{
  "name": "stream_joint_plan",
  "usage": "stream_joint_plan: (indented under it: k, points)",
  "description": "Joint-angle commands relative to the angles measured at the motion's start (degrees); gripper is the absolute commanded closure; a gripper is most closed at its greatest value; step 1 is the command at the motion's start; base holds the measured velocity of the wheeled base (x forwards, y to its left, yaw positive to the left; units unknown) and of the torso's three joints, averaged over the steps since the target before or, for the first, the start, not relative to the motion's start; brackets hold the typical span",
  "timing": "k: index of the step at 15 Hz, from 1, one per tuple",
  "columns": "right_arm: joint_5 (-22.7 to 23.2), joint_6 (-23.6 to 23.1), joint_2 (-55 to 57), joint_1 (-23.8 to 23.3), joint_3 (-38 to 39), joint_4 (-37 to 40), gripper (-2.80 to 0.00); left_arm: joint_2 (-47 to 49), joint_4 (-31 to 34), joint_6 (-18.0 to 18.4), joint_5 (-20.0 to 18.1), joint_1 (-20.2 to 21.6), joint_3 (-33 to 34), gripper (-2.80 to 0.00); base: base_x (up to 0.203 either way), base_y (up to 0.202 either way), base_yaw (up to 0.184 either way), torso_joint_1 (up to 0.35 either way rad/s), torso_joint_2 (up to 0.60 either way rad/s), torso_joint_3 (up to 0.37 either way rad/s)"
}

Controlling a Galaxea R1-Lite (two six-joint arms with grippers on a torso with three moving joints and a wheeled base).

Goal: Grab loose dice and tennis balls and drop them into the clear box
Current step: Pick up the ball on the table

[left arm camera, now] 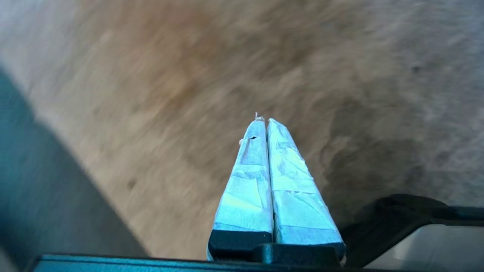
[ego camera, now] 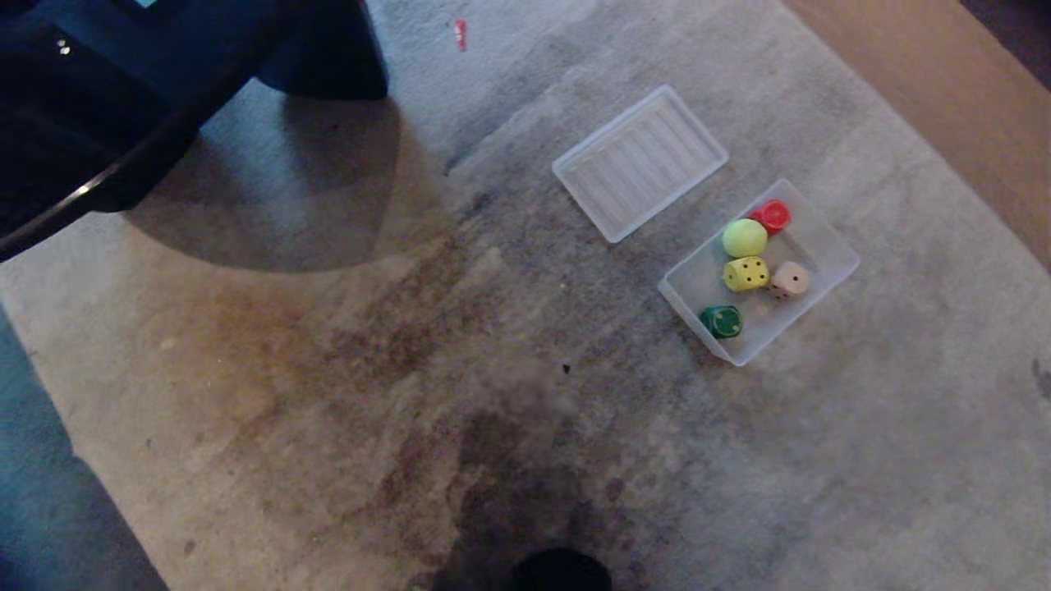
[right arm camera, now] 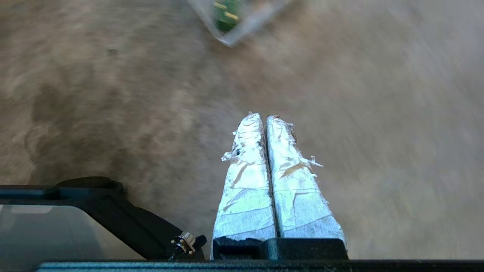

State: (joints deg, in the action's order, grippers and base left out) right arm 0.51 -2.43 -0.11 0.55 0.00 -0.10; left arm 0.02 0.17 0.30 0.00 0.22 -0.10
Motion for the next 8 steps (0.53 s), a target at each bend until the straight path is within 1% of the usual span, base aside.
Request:
stream_joint_plan:
  k: [1,8]
  points:
    - [0.02,0.03,0.11,0.07,0.09,0.01,0.0,-0.02,0.01,-0.04,0.0,0.04,0.01,0.0,-0.001,-0.009,0.168,0.005,0.0,0.002]
    - [0.02,0.14,0.11,0.07,0.09,-0.08,0.0,-0.02,-0.08,-0.22,0.0,0.04,0.01,0.0,0.0,-0.009,0.166,0.002,0.0,0.003]
